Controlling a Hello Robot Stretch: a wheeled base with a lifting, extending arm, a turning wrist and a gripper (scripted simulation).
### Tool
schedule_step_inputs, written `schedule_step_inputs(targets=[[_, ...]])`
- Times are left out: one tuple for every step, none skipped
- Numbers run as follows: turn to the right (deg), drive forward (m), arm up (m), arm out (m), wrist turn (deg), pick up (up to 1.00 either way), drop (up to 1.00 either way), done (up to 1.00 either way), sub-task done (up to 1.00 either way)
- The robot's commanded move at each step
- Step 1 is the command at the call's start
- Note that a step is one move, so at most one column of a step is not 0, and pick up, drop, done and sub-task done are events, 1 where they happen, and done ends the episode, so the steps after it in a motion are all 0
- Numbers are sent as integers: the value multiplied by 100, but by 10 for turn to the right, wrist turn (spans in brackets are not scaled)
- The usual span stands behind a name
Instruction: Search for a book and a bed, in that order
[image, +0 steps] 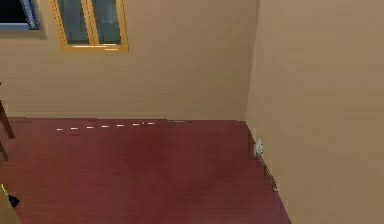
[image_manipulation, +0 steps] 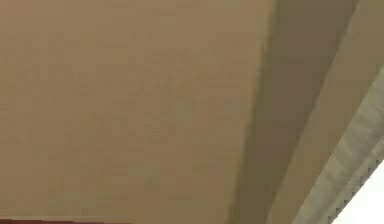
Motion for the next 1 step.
schedule_step_inputs(targets=[[0,50,0,0,0,0,0,0,0]])
